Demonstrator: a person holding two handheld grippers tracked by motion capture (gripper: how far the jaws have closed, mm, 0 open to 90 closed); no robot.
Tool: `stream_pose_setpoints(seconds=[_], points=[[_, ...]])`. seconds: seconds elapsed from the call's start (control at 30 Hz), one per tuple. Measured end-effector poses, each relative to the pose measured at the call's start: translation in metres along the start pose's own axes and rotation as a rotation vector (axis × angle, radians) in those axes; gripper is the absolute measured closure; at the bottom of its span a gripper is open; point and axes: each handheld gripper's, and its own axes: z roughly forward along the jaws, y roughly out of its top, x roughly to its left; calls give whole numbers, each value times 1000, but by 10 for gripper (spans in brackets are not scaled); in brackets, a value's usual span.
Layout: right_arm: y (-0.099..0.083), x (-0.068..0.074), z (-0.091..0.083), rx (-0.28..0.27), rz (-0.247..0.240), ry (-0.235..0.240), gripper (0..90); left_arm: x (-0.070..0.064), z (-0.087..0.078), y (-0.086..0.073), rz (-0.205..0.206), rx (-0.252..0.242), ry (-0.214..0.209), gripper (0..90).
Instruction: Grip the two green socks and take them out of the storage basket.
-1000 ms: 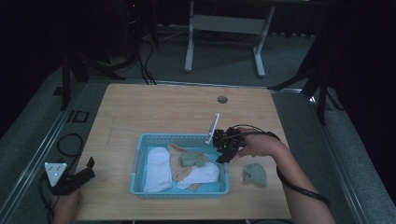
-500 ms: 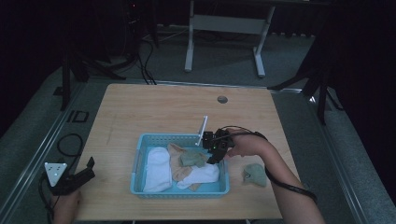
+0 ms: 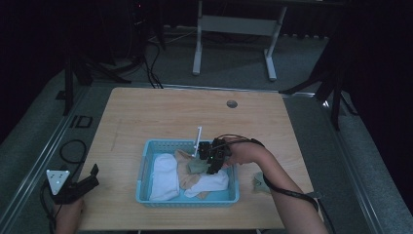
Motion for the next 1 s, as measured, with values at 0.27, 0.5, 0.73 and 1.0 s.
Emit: stream_pose_setpoints(seconds=[0.27, 0.5, 0.73, 1.0], points=[[6, -5, 14, 16, 0, 19, 575, 0, 0, 0, 0, 0, -1, 4], [13, -8, 26, 35, -6, 23, 596, 0, 0, 0, 1, 0, 1, 3], [17, -9, 32, 35, 3, 30, 668, 0, 0, 0, 0, 0, 1, 3], [18, -6, 30, 48, -25, 22, 828, 0, 0, 0, -3, 0, 3, 4]])
